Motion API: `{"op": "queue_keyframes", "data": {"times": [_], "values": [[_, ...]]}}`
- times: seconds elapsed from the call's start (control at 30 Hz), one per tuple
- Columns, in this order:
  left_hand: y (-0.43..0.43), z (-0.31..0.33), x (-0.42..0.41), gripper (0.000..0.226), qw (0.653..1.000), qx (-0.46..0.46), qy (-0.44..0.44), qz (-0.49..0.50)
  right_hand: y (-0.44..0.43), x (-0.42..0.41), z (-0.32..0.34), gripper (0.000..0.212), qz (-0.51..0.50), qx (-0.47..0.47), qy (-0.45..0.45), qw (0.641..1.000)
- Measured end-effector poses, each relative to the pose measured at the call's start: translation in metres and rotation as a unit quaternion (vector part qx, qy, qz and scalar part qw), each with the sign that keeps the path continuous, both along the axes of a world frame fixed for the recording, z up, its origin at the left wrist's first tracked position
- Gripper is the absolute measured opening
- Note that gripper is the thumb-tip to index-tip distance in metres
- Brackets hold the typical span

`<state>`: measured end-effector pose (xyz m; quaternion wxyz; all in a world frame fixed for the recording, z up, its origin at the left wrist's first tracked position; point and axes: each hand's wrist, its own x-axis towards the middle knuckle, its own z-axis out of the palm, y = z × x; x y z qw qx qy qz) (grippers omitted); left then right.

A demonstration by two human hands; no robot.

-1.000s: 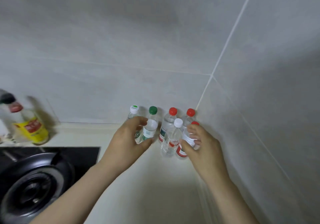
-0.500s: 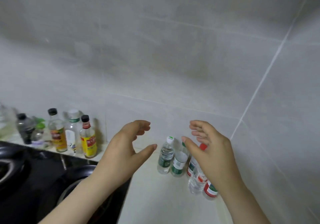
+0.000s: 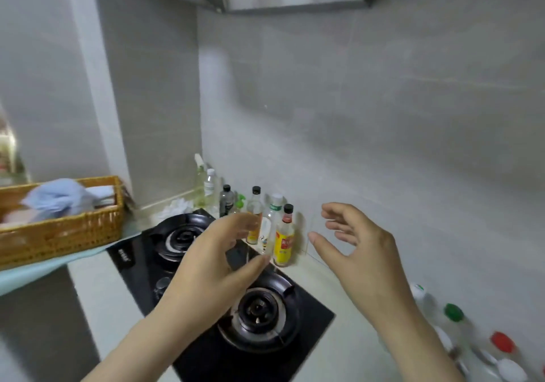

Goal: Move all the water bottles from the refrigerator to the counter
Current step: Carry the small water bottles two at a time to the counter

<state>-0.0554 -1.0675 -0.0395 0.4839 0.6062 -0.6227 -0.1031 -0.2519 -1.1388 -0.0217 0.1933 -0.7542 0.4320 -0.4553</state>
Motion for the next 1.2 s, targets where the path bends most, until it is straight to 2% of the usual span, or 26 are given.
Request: {"op": "queue_keyframes", "data": {"times": [0.33,0.5,0.7,0.93,1.1,1.2], "values": [[0.113,0.018,0.127,0.045,0.984,-0.021,0.009,0.176,0.048,0.163,0.021,0.037,0.168,-0.025,0.014,0.985],[0.175,0.028,0.181,0.058,0.969,-0.042,0.007,0.243,0.089,0.242,0.027,0.039,0.249,-0.041,0.009,0.968],[0.249,0.031,0.233,0.043,0.940,-0.035,-0.009,0.340,0.142,0.330,0.036,0.038,0.350,-0.061,0.008,0.935],[0.340,0.036,0.266,0.042,0.872,-0.047,-0.018,0.487,0.212,0.424,0.042,0.044,0.492,-0.089,0.006,0.866],[0.388,0.037,0.274,0.044,0.806,-0.034,-0.027,0.590,0.261,0.483,0.042,0.045,0.599,-0.105,-0.005,0.794],[0.413,0.039,0.272,0.044,0.752,-0.045,-0.016,0.658,0.292,0.513,0.045,0.047,0.660,-0.114,-0.011,0.742]]}}
